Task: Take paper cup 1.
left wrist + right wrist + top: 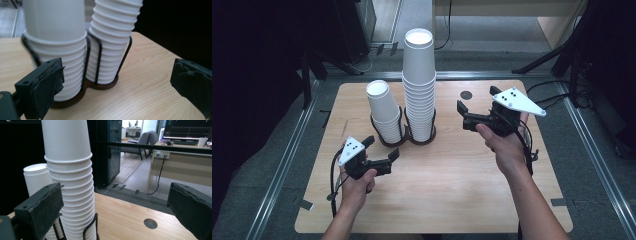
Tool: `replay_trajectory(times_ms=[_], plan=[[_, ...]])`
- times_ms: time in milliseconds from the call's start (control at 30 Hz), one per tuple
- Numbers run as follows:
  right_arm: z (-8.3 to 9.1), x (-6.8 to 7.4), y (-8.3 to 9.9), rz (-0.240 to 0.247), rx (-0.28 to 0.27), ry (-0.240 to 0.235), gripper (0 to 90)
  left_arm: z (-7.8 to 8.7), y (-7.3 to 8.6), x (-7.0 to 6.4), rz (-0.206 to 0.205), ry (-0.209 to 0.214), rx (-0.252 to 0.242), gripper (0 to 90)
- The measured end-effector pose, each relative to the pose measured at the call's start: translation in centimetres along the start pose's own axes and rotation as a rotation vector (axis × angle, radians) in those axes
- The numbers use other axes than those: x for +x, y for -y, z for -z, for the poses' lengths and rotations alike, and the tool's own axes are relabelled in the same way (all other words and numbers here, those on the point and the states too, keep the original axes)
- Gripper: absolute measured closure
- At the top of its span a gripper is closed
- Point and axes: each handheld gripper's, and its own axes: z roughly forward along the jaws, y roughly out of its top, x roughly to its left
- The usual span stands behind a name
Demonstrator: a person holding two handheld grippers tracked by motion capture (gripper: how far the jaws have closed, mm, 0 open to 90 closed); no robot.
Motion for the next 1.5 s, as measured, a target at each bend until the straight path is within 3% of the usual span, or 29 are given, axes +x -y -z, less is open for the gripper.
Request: replay_trajectory(times_ms=[100,233,533,867,933,967,1300,1500], plan=[[-0.3,0.3,-0.4,0.003,0.0,-0.008,0.6,-0.8,-0.5,-0.7,0.005,0.03,-0.004,0.0],[-1.0,0.7,-0.8,0.006,0.002,-0.017,0.5,-2.1,-0.9,-1.7,-0.03,0.035,0.007,0.0],[-2.6,1.7,-1.4,0.014,0.006,-0.043,0.6,-4.7,-2.2,-3.1,-0.055,0.015,-0.016,0.0],[-4.4,2.2,-2.3,-0.02,0.005,-0.073,0.2,-7.5,-3.5,-4.4,-0.074,0.004,-0.031,0.0],[-4.7,2.4,-2.5,-0.028,0.006,-0.079,0.2,-8.0,-3.8,-4.5,-0.072,-0.005,-0.038,0.0],[-4.9,2.5,-2.6,-0.025,0.004,-0.082,0.2,-8.4,-4.0,-4.5,-0.051,-0.017,-0.055,0.0],[-6.1,3.2,-3.5,-0.028,0.002,-0.101,0.1,-9.8,-5.1,-4.8,-0.087,-0.085,-0.092,0.0],[-7.1,3.8,-3.8,-0.032,0.005,-0.113,0.2,-10.8,-5.0,-4.6,-0.074,-0.124,-0.11,2.9]])
